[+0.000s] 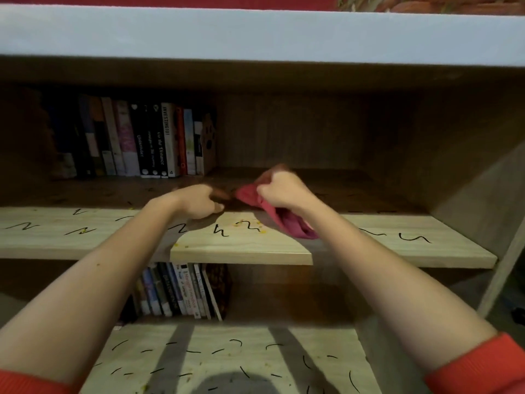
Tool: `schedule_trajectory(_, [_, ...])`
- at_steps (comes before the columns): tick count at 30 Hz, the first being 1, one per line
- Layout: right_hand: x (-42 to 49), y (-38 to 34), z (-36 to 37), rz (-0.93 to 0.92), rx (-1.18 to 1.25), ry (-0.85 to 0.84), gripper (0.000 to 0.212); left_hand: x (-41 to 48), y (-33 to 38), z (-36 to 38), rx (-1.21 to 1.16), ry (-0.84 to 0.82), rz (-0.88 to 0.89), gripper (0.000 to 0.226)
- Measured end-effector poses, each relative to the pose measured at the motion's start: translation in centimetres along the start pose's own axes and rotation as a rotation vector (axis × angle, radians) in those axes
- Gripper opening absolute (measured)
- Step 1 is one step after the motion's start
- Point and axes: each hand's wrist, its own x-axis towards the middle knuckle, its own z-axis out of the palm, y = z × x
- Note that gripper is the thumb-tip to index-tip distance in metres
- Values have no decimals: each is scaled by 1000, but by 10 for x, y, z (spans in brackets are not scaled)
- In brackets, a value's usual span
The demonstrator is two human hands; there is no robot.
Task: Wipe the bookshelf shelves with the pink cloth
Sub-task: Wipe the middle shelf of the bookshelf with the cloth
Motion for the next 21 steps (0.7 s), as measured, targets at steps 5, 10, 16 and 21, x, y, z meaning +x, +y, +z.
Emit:
schedule_trajectory(5, [11, 16, -5, 158, -242, 125, 24, -6, -14, 9, 74, 47, -6, 40])
schedule_trajectory(10, [-5, 6, 10, -26, -174, -72, 20, 0, -21, 11, 76, 94, -41, 38])
schedule_trajectory(16, [47, 10, -12, 38, -72, 107, 18, 19, -43, -1, 133, 59, -116, 42])
schedule_trajectory(21, [75, 31, 0, 86, -126, 162, 18, 44, -46, -2, 99, 52, -124, 46])
